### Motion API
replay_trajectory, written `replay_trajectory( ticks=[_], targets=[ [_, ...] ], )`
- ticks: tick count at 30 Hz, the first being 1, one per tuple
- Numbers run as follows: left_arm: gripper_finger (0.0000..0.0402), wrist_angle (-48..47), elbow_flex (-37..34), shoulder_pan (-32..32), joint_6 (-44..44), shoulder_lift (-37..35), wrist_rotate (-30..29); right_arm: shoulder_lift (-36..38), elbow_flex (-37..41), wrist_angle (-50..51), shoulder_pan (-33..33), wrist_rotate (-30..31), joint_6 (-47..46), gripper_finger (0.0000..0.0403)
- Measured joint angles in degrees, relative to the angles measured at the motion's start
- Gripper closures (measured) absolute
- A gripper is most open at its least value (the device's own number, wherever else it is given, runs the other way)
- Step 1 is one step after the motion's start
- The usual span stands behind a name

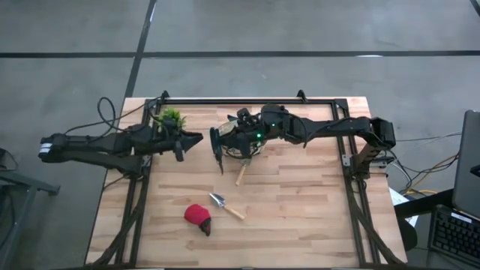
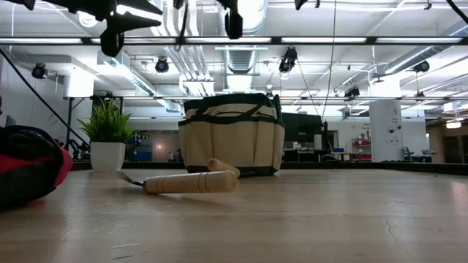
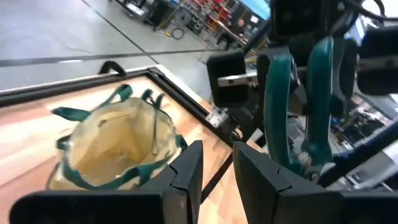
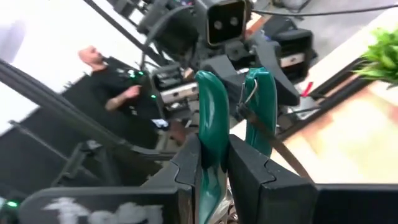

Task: Pick & Place Garden tools in Gardening bag
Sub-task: Put the green shear scissors into the brown gardening bag

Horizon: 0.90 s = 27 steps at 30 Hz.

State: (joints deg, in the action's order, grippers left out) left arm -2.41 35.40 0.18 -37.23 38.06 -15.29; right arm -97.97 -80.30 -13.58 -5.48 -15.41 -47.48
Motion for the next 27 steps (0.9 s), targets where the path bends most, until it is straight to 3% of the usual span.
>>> replay_trajectory(
  ticks=[9, 19, 27],
  targets=[
    [0.0306, 5.1, 0.0, 0.0, 2.2, 4.0, 9.7, 0.0, -0.1, -5.0, -0.2, -3.5, -5.6, 0.0355],
    [0.0257, 9.7, 0.0, 0.0, 11.2, 7.8, 9.3, -0.1, -0.1, -5.9, -0.2, -6.3, -11.3, 0.0354],
    [0.0219, 11.6, 0.0, 0.1, 12.0, 11.1, 9.1, -0.1, -0.1, -8.2, -0.2, -6.3, -12.3, 0.0354]
  ],
)
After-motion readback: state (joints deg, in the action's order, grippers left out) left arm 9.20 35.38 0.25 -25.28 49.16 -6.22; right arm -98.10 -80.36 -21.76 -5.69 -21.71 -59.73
